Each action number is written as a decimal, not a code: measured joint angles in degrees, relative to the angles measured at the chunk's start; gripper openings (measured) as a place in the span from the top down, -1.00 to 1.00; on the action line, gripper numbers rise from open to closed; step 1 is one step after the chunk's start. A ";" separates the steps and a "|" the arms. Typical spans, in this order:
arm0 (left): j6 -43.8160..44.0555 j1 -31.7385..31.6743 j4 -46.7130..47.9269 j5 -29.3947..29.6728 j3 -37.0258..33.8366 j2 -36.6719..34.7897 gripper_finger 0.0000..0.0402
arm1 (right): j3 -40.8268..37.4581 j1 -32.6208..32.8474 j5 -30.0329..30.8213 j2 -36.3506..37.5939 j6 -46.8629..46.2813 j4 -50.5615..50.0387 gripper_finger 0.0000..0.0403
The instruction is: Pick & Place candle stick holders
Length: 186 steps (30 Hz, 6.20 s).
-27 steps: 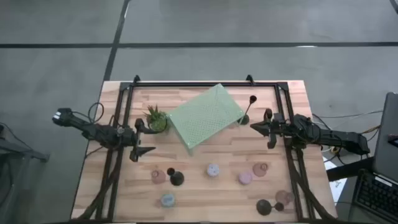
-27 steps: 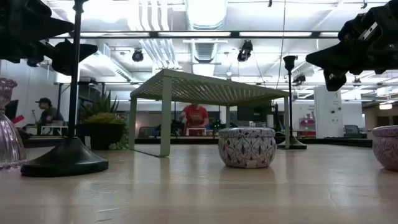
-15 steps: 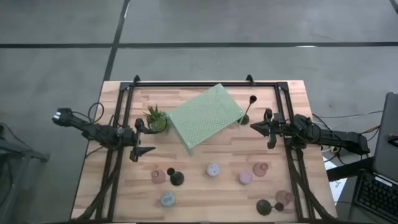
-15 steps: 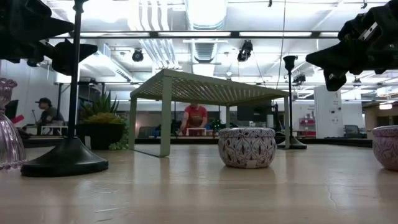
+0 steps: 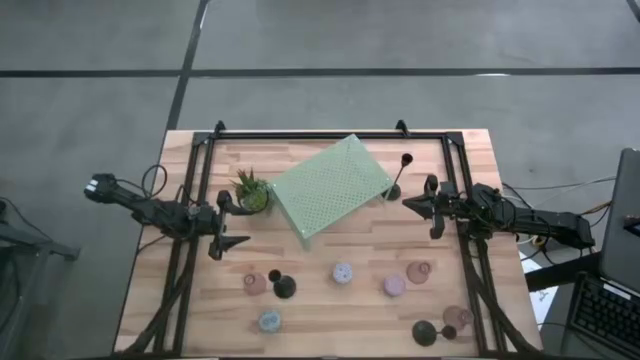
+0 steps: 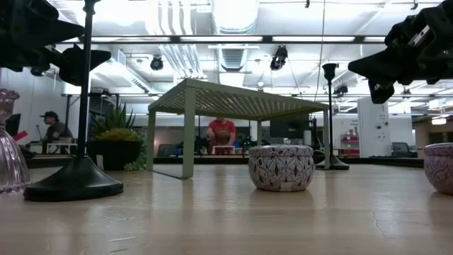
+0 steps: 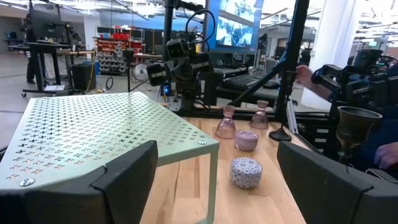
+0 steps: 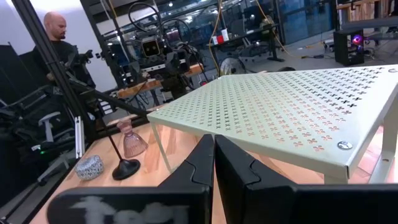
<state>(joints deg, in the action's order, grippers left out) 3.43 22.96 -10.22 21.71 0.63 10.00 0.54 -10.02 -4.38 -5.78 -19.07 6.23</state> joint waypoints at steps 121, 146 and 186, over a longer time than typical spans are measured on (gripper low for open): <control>-0.01 0.00 -0.02 0.00 0.00 0.01 -0.67 | 0.02 -4.47 33.47 -36.05 17.66 33.76 0.33; -0.01 0.00 -0.02 0.00 0.02 0.00 -0.67 | 6.58 -5.01 32.43 -42.25 23.09 33.94 0.93; -0.01 0.02 0.02 0.00 0.00 0.00 -0.67 | 47.43 -6.37 25.02 -56.72 25.48 7.70 0.94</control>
<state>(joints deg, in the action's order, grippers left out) 3.42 22.98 -10.20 21.71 0.62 10.00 47.97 -16.39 20.65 -62.50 6.41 13.93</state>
